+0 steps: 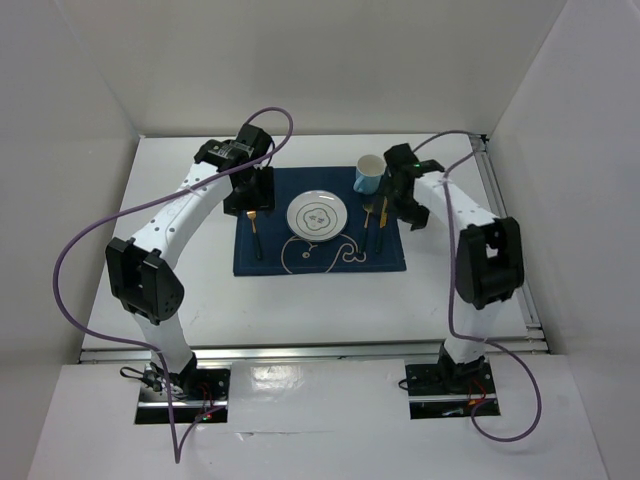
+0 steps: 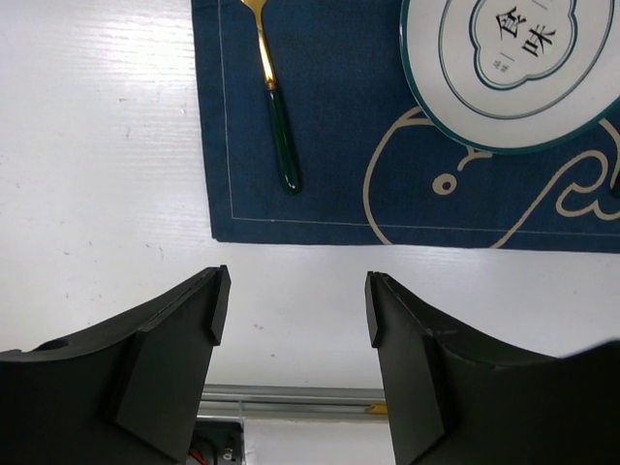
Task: Set the dinner table for one person
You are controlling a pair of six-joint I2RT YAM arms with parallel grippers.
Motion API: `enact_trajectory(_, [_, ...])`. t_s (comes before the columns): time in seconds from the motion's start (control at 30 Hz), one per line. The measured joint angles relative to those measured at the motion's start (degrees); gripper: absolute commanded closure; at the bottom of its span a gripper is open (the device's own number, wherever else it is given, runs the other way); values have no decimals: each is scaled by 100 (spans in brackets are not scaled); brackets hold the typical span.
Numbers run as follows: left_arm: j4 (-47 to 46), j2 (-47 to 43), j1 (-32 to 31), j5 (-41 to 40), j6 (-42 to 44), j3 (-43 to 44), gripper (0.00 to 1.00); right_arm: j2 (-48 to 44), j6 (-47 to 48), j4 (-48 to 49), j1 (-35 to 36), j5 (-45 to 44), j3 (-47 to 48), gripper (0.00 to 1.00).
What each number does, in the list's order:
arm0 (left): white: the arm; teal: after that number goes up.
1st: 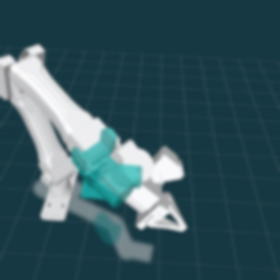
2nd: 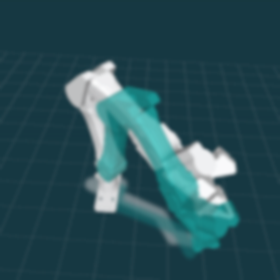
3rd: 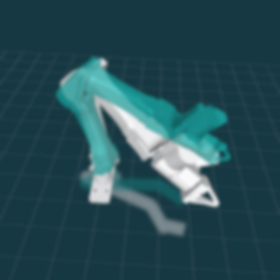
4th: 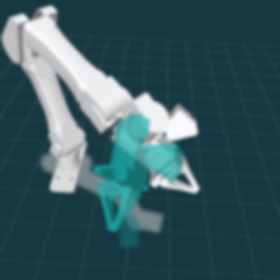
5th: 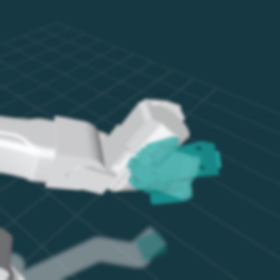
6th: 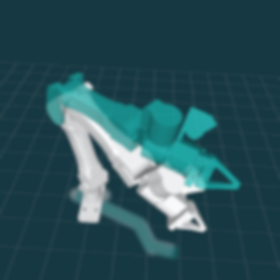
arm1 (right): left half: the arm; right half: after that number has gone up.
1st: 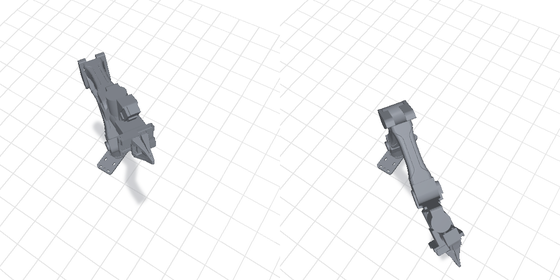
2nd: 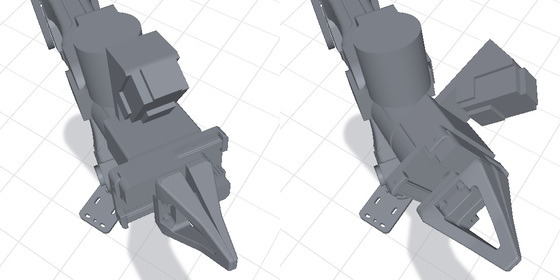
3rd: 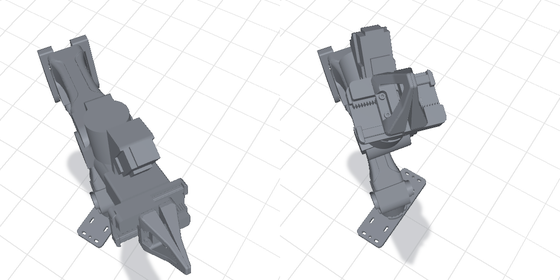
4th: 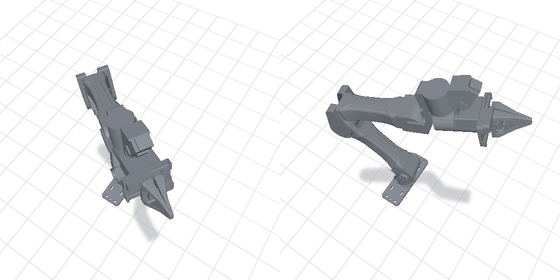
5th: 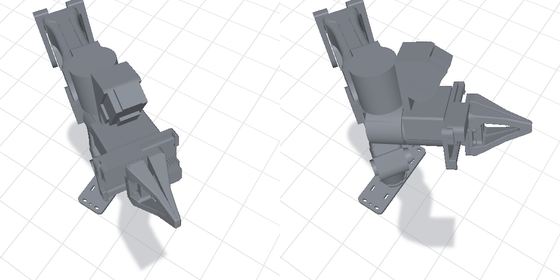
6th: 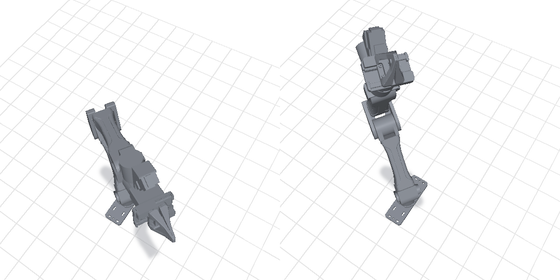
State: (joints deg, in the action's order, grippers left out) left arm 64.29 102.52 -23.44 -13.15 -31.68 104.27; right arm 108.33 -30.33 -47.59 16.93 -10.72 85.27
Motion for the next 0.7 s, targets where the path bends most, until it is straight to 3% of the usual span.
enact_trajectory(0.33, [-68, -256, 0, 310, -17, 2, 23, -2476, -431, -243, -1700, -918, -437, 0])
enact_trajectory(0.47, [-223, -610, 0, 315, -17, -7, 23, -3316, -365, -223, -2009, -918, -1001, 0])
enact_trajectory(0.7, [-407, -1296, 0, 321, -28, -205, 23, -3783, -278, -243, -2210, -879, -1502, 0])
